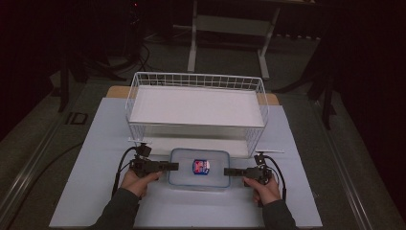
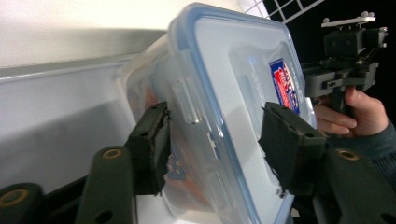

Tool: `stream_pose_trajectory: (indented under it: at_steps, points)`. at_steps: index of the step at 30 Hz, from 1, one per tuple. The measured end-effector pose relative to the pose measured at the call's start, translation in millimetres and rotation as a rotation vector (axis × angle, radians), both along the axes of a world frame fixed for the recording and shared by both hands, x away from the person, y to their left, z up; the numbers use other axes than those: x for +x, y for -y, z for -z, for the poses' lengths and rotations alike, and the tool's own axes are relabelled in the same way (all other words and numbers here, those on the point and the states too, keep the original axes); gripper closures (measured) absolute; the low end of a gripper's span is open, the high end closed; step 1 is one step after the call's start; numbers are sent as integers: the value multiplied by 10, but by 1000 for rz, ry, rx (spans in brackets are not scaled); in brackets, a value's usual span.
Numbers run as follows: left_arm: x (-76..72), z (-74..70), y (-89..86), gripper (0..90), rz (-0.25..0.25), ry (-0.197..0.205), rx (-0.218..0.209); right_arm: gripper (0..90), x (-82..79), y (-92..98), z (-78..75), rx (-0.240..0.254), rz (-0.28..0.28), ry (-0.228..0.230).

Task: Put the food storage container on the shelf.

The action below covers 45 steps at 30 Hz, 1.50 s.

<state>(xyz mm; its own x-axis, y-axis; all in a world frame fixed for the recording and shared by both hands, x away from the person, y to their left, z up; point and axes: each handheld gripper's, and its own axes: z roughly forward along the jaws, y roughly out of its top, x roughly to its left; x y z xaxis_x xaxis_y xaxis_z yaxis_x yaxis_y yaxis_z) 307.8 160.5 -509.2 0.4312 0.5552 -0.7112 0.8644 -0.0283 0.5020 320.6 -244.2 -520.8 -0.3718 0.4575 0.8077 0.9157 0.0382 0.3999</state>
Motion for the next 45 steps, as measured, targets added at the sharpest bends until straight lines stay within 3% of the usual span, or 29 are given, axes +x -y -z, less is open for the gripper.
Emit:
stream_pose_trajectory:
  at_steps: [8, 15, 23, 33, 45]
  points:
    - [-243, -91, -48, 523, 0, 65, 11, 545, -154, 14, -93, 11, -11, 36]
    - [-319, -149, -46, 523, -2, 75, 37, 545, -205, -20, -170, -6, -10, 64]
    - [-401, -416, -23, 523, -9, 157, 49, 546, -262, 0, -377, 15, 2, 120]
    - [-508, -852, 22, 523, -4, 264, 61, 546, -391, 42, -783, 29, 13, 237]
    - [-588, -1301, 13, 521, -10, 371, 37, 546, -527, 32, -1366, -2, 25, 382]
